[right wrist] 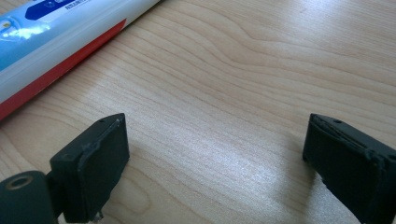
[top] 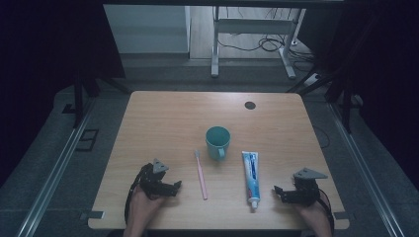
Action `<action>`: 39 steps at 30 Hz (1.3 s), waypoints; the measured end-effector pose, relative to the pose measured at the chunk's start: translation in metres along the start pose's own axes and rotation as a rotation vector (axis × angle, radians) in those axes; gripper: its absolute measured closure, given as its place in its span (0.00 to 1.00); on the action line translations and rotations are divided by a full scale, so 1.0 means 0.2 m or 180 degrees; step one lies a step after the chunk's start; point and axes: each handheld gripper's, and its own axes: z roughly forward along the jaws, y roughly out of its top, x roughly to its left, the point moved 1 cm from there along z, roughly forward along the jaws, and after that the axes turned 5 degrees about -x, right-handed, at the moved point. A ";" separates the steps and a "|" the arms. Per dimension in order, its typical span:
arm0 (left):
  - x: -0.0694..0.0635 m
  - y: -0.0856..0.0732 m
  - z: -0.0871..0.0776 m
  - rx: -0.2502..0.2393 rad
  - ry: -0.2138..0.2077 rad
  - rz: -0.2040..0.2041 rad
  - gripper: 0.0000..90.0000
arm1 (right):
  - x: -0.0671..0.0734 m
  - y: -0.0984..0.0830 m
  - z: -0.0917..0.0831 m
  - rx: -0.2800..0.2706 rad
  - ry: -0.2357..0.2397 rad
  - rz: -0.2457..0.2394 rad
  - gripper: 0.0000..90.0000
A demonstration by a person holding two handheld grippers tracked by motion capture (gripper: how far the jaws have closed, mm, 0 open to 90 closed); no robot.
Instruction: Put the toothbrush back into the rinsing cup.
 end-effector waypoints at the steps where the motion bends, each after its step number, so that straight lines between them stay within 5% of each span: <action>1: 0.00 0.00 0.00 -0.0001 0.0001 0.0000 0.02 | 0.00 0.00 0.00 0.0001 0.0000 0.0001 0.07; 21: 0.00 0.00 -0.01 -0.0065 0.0023 -0.0037 0.07 | 0.00 0.00 0.00 0.0002 -0.0001 0.0005 0.06; 39: -0.01 0.02 -0.04 -0.0113 -0.0078 0.0007 0.39 | 0.00 0.00 0.00 0.0002 -0.0001 0.0006 0.06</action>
